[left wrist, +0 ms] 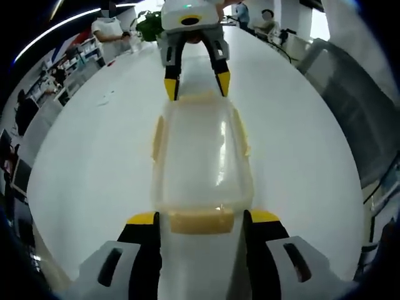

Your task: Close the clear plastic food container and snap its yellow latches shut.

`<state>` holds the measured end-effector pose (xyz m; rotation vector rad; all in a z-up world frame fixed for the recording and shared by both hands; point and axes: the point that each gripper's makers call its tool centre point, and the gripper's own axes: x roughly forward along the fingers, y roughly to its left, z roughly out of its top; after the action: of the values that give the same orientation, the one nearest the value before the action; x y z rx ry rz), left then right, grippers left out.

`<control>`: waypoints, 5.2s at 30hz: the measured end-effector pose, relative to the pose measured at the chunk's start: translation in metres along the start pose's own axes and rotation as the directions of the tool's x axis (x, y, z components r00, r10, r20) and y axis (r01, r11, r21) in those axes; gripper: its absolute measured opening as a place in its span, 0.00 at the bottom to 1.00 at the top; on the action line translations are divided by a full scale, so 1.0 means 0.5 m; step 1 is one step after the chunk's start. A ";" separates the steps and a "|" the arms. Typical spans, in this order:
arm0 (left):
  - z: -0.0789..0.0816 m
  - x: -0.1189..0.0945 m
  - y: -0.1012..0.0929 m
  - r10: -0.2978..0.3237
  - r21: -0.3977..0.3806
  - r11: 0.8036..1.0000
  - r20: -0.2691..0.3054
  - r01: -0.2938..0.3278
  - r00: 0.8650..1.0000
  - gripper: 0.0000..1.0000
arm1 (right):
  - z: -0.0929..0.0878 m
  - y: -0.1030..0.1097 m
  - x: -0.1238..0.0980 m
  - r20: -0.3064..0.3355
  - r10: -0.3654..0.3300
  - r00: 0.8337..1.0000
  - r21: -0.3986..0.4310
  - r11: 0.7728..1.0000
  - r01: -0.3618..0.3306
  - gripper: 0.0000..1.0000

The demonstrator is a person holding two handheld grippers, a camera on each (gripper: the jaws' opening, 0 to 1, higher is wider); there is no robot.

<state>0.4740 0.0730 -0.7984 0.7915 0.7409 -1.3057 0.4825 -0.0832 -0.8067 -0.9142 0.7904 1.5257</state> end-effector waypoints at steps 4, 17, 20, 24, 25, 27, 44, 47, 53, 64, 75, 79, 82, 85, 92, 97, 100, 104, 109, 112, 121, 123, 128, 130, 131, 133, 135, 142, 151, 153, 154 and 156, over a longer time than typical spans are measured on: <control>-0.002 0.000 0.000 -0.002 -0.003 1.000 -0.002 0.002 1.000 0.51 | 0.000 -0.002 0.000 0.004 -0.003 1.000 0.006 1.000 0.003 0.47; -0.009 0.001 -0.003 -0.027 -0.042 0.999 -0.017 0.026 0.999 0.39 | -0.001 -0.004 -0.004 -0.001 0.000 1.000 0.000 1.000 0.000 0.38; -0.009 0.001 -0.003 -0.028 -0.040 0.999 -0.022 0.027 0.999 0.39 | -0.001 -0.007 -0.003 -0.012 0.002 1.000 0.001 1.000 -0.002 0.38; -0.007 0.004 -0.003 -0.030 -0.040 0.999 -0.050 0.028 0.998 0.38 | -0.001 -0.005 -0.003 -0.024 0.005 1.000 -0.005 1.000 -0.005 0.38; -0.007 0.004 -0.004 -0.031 -0.039 0.999 -0.053 0.029 0.998 0.38 | -0.002 -0.006 -0.002 -0.029 0.005 1.000 -0.009 1.000 -0.005 0.38; -0.009 0.003 -0.004 -0.034 -0.038 0.999 -0.051 0.033 0.998 0.38 | -0.002 -0.005 -0.001 -0.039 0.003 0.999 -0.009 1.000 -0.003 0.38; -0.009 0.004 -0.004 -0.046 -0.059 0.997 -0.050 0.043 0.998 0.39 | -0.002 -0.005 0.000 -0.108 0.013 0.994 -0.009 1.000 -0.014 0.38; -0.007 0.005 -0.006 -0.047 -0.059 0.997 -0.062 0.043 0.997 0.39 | -0.004 -0.006 0.000 -0.103 0.014 0.995 -0.009 1.000 -0.015 0.38; -0.010 0.002 -0.005 -0.048 -0.057 0.997 -0.042 0.045 0.998 0.39 | -0.002 -0.006 0.000 -0.114 0.014 0.993 -0.001 1.000 -0.014 0.37; -0.008 0.001 -0.008 -0.036 -0.060 0.998 -0.038 0.034 0.999 0.37 | -0.003 -0.006 -0.001 -0.122 0.010 0.992 0.008 1.000 -0.009 0.35; -0.006 0.001 -0.008 -0.028 -0.061 0.998 -0.052 0.025 0.998 0.36 | -0.003 -0.006 -0.001 -0.121 0.006 0.993 0.005 1.000 -0.005 0.35; -0.007 0.000 -0.006 -0.019 -0.066 0.998 -0.049 0.016 0.999 0.35 | -0.003 -0.008 -0.001 -0.116 0.007 0.993 0.005 1.000 -0.006 0.35; -0.007 0.001 -0.005 -0.018 -0.074 0.997 -0.058 0.013 0.998 0.36 | -0.002 -0.008 -0.001 -0.119 0.007 0.993 -0.001 1.000 -0.007 0.35; -0.008 0.001 -0.005 -0.015 -0.094 0.996 -0.065 0.009 0.998 0.36 | -0.002 -0.008 -0.001 -0.118 0.007 0.993 -0.005 1.000 -0.008 0.35; -0.001 -0.009 -0.019 0.015 -0.077 0.997 -0.112 -0.024 0.994 0.36 | 0.005 0.010 -0.022 -0.111 0.017 0.994 -0.010 1.000 -0.018 0.35; 0.024 -0.036 -0.002 0.035 -0.062 0.997 -0.099 -0.041 0.994 0.36 | 0.016 0.002 -0.053 -0.097 -0.004 0.995 -0.008 1.000 0.003 0.35; 0.037 -0.048 0.001 0.043 -0.049 0.998 -0.100 -0.048 0.994 0.36 | 0.019 0.002 -0.069 -0.096 -0.017 0.995 -0.013 1.000 0.016 0.35; 0.057 -0.055 0.000 0.043 -0.031 0.998 -0.103 -0.047 0.994 0.36 | 0.014 0.009 -0.083 -0.101 -0.025 0.995 -0.014 1.000 0.023 0.35; 0.076 -0.064 -0.002 0.049 -0.019 0.998 -0.103 -0.052 0.993 0.36 | 0.011 0.014 -0.107 -0.100 -0.036 0.994 -0.010 0.999 0.036 0.35; 0.087 -0.071 -0.003 0.055 -0.013 0.998 -0.101 -0.057 0.993 0.36 | 0.013 0.019 -0.120 -0.094 -0.044 0.995 -0.008 0.999 0.044 0.35; 0.129 -0.088 -0.015 0.065 0.006 0.998 -0.103 -0.065 0.993 0.36 | 0.006 0.036 -0.157 -0.102 -0.062 0.993 -0.018 0.998 0.061 0.35; 0.138 -0.089 -0.019 0.065 0.007 0.998 -0.103 -0.064 0.993 0.36 | 0.003 0.040 -0.162 -0.104 -0.062 0.993 -0.017 0.998 0.061 0.35; 0.159 -0.089 -0.024 0.074 0.018 0.997 -0.098 -0.073 0.992 0.36 | -0.009 0.048 -0.179 -0.107 -0.072 0.992 -0.020 0.997 0.070 0.35; 0.169 -0.087 -0.026 0.073 0.018 0.997 -0.095 -0.071 0.993 0.36 | -0.016 0.051 -0.186 -0.108 -0.073 0.991 -0.022 0.997 0.071 0.35; 0.175 -0.085 -0.026 0.073 0.017 0.997 -0.091 -0.071 0.993 0.36 | -0.021 0.051 -0.191 -0.109 -0.076 0.991 -0.025 0.997 0.074 0.35; 0.185 -0.082 -0.025 0.074 0.018 0.997 -0.087 -0.073 0.993 0.36 | -0.026 0.052 -0.199 -0.108 -0.080 0.991 -0.023 0.997 0.077 0.35; 0.197 -0.078 -0.024 0.076 0.020 0.997 -0.084 -0.074 0.994 0.36 | -0.034 0.053 -0.209 -0.109 -0.085 0.990 -0.025 0.996 0.083 0.35; 0.239 -0.068 -0.021 0.079 0.033 0.997 -0.075 -0.077 0.994 0.36 | -0.068 0.055 -0.236 -0.124 -0.094 0.988 -0.023 0.996 0.092 0.35; 0.282 -0.047 0.020 0.075 0.030 0.997 -0.065 -0.073 0.995 0.36 | -0.104 0.020 -0.272 -0.124 -0.101 0.987 -0.025 0.995 0.099 0.35; 0.291 -0.043 0.018 0.075 0.031 0.997 -0.063 -0.073 0.995 0.36 | -0.113 0.021 -0.276 -0.125 -0.101 0.987 -0.025 0.995 0.099 0.35; 0.297 -0.040 0.017 0.075 0.031 0.997 -0.062 -0.073 0.995 0.36 | -0.119 0.020 -0.279 -0.128 -0.101 0.987 -0.025 0.995 0.099 0.35; 0.305 -0.034 0.017 0.075 0.034 0.997 -0.064 -0.073 0.995 0.36 | -0.126 0.023 -0.283 -0.129 -0.101 0.987 -0.023 0.995 0.099 0.35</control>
<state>0.4850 -0.0456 -0.7011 0.8829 0.7374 -1.2326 0.4883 -0.2061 -0.7120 -1.0584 0.8134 1.3983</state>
